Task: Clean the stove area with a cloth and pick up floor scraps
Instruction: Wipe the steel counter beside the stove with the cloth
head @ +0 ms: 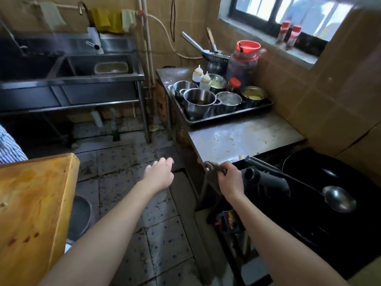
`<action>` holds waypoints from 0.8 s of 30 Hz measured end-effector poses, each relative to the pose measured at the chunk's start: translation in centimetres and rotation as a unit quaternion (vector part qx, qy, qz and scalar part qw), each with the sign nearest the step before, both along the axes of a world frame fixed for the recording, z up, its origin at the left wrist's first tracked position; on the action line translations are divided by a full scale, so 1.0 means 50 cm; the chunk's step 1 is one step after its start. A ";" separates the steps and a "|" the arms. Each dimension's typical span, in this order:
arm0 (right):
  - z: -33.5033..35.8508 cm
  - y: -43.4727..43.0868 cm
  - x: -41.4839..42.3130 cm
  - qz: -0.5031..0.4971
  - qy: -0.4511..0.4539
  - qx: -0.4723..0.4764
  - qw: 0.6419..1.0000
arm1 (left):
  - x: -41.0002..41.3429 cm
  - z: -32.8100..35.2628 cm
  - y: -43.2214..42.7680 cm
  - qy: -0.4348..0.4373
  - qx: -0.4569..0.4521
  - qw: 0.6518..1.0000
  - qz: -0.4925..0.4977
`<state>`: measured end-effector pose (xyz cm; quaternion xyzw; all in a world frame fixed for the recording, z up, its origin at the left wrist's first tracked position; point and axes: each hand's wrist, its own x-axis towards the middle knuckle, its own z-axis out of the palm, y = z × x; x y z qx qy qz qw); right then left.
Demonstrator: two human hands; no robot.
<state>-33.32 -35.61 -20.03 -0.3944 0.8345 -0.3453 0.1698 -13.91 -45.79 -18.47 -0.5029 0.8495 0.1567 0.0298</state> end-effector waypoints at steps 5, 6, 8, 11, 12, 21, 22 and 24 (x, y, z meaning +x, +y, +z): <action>-0.031 -0.088 -0.069 -0.041 -0.008 -0.021 0.999 | -0.084 -0.002 -0.104 -0.009 0.006 1.000 -0.008; -0.036 -0.105 -0.084 -0.051 -0.007 -0.030 0.998 | -0.099 -0.004 -0.124 -0.005 0.005 1.000 -0.008; -0.047 -0.143 -0.108 -0.079 -0.014 -0.044 0.996 | -0.127 -0.007 -0.164 0.003 0.008 1.000 -0.012; -0.068 -0.193 -0.123 -0.125 -0.032 -0.055 0.990 | -0.162 -0.020 -0.220 0.004 0.009 0.999 -0.034; -0.079 -0.207 -0.122 -0.137 -0.040 -0.056 0.988 | -0.173 -0.025 -0.239 0.002 0.013 0.999 -0.043; -0.202 -0.377 -0.099 -0.233 -0.066 0.039 0.969 | -0.280 -0.091 -0.476 -0.015 -0.003 0.980 -0.199; -0.212 -0.393 -0.092 -0.227 -0.048 0.059 0.971 | -0.288 -0.099 -0.503 -0.024 -0.009 0.974 -0.223; -0.228 -0.417 -0.082 -0.215 -0.010 0.113 0.970 | -0.302 -0.112 -0.557 -0.036 -0.018 0.964 -0.265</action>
